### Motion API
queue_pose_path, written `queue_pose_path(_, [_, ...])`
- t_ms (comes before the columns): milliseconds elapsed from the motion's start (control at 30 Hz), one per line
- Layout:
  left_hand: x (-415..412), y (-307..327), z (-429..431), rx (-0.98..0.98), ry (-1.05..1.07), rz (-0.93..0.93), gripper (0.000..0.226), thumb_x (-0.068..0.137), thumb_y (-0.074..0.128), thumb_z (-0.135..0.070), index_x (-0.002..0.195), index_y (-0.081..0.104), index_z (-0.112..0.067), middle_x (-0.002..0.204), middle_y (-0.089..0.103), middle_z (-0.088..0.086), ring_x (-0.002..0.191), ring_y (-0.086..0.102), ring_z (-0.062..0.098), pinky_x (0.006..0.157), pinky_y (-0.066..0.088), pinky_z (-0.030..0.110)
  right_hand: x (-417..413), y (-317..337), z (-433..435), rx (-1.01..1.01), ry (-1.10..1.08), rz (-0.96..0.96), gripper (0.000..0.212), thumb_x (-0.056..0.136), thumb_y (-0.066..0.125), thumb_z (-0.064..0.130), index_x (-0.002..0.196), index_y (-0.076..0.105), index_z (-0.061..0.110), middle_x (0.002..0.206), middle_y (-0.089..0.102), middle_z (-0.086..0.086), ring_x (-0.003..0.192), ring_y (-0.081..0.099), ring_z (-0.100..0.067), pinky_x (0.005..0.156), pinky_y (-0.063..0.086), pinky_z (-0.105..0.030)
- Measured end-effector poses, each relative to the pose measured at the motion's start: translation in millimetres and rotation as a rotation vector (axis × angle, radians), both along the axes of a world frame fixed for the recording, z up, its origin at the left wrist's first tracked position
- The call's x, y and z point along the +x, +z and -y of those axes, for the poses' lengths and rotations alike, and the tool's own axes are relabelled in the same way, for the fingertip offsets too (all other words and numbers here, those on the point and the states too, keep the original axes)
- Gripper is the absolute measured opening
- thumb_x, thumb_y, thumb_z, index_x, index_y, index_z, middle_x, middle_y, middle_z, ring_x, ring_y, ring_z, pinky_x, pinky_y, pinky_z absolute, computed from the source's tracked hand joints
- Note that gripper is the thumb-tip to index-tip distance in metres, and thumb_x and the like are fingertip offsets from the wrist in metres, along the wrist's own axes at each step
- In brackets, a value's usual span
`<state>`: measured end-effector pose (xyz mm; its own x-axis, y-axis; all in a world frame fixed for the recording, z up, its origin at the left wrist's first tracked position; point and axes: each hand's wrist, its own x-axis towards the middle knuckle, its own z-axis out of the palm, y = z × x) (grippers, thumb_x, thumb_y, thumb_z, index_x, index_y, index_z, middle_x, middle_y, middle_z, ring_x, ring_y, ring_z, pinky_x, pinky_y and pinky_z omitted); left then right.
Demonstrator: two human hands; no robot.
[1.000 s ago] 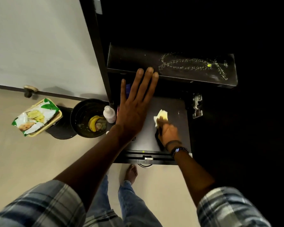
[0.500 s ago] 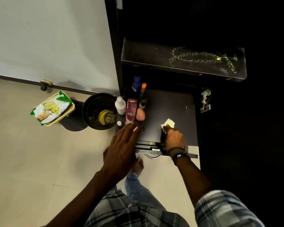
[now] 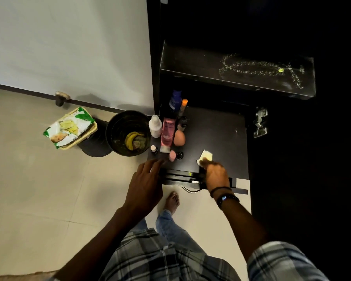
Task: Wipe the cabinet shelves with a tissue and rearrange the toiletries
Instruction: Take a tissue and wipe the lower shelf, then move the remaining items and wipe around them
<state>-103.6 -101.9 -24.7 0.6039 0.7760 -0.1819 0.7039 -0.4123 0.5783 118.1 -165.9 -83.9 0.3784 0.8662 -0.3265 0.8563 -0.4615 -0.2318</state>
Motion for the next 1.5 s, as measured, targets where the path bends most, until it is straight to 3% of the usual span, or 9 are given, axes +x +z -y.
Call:
queue_pose_path(233, [5, -1, -3, -0.008, -0.042, 0.016, 0.059, 0.077, 0.065, -0.006, 0.132, 0.045, -0.008, 0.130, 0.051, 0.012, 0.111, 0.052, 0.031, 0.083, 0.052, 0.043, 6, 7, -37, -0.053, -0.018, -0.189, 0.031, 0.084, 0.059, 0.010, 0.112, 0.070, 0.019, 0.106, 0.070, -0.015, 0.101, 0.065, -0.030, 0.094, 0.049, -0.028])
queue_pose_path(367, [10, 4, -9, 0.012, -0.032, 0.061, 0.056, 0.078, 0.064, -0.008, 0.131, 0.045, -0.011, 0.129, 0.052, 0.010, 0.110, 0.052, 0.029, 0.084, 0.051, 0.042, 7, 31, -37, 0.236, -0.337, -0.387, 0.025, 0.081, 0.062, 0.002, 0.099, 0.075, 0.014, 0.102, 0.074, -0.004, 0.098, 0.066, -0.011, 0.087, 0.043, -0.009])
queue_pose_path(467, [16, 16, -15, 0.048, 0.011, 0.180, 0.051, 0.078, 0.058, -0.009, 0.127, 0.043, -0.016, 0.120, 0.055, 0.009, 0.104, 0.051, 0.025, 0.083, 0.050, 0.040, 5, 80, -43, 0.525, -0.449, -0.511, 0.029, 0.083, 0.065, 0.001, 0.105, 0.071, 0.019, 0.100, 0.070, 0.006, 0.096, 0.068, -0.005, 0.091, 0.052, -0.021])
queue_pose_path(700, [33, 37, -35, 0.074, 0.093, 0.257, 0.048, 0.083, 0.056, -0.014, 0.130, 0.047, -0.011, 0.128, 0.052, 0.008, 0.116, 0.042, 0.022, 0.095, 0.040, 0.036, 5, 182, -103, 1.062, 0.036, -0.089, 0.024, 0.085, 0.063, -0.005, 0.107, 0.071, 0.001, 0.112, 0.069, -0.010, 0.104, 0.067, -0.020, 0.093, 0.052, -0.024])
queue_pose_path(867, [35, 34, -47, 0.053, 0.137, 0.236, 0.051, 0.083, 0.064, -0.015, 0.131, 0.046, -0.014, 0.132, 0.047, 0.007, 0.120, 0.041, 0.023, 0.096, 0.039, 0.037, 14, 176, -148, 0.903, 0.132, 0.040, 0.030, 0.084, 0.059, -0.006, 0.112, 0.068, 0.002, 0.117, 0.067, -0.014, 0.111, 0.063, -0.028, 0.099, 0.049, -0.034])
queue_pose_path(1000, [34, 32, -51, 0.066, 0.160, 0.239, 0.051, 0.082, 0.064, -0.015, 0.129, 0.046, -0.014, 0.128, 0.050, 0.008, 0.115, 0.043, 0.025, 0.093, 0.043, 0.043, 9, 169, -141, 0.894, 0.084, 0.059, 0.033, 0.089, 0.057, -0.001, 0.121, 0.063, 0.006, 0.128, 0.061, -0.010, 0.128, 0.050, -0.023, 0.109, 0.038, -0.028])
queue_pose_path(1133, [31, 25, -58, 0.137, 0.231, 0.249, 0.043, 0.085, 0.058, -0.022, 0.126, 0.046, -0.016, 0.124, 0.047, 0.007, 0.111, 0.038, 0.019, 0.084, 0.048, 0.047, -15, 140, -103, 0.960, 0.092, 0.023, 0.025, 0.090, 0.058, 0.005, 0.113, 0.068, 0.003, 0.117, 0.067, -0.011, 0.115, 0.059, -0.022, 0.104, 0.041, -0.021])
queue_pose_path(1333, [37, 13, -84, 0.209, 0.246, 0.195, 0.053, 0.083, 0.067, -0.027, 0.130, 0.045, -0.012, 0.132, 0.045, 0.009, 0.123, 0.036, 0.023, 0.102, 0.030, 0.031, -29, 75, -78, 0.437, -0.063, -0.284, 0.040, 0.092, 0.058, 0.030, 0.129, 0.056, 0.017, 0.121, 0.063, -0.004, 0.111, 0.058, -0.020, 0.096, 0.050, -0.034])
queue_pose_path(1500, [44, 7, -102, 0.086, 0.210, 0.163, 0.065, 0.086, 0.064, -0.033, 0.140, 0.035, -0.011, 0.140, 0.041, 0.010, 0.127, 0.040, 0.027, 0.100, 0.038, 0.035, -28, 59, -86, 0.259, -0.111, -0.340, 0.053, 0.086, 0.064, 0.034, 0.134, 0.048, 0.020, 0.124, 0.060, -0.006, 0.115, 0.055, -0.023, 0.098, 0.048, -0.034])
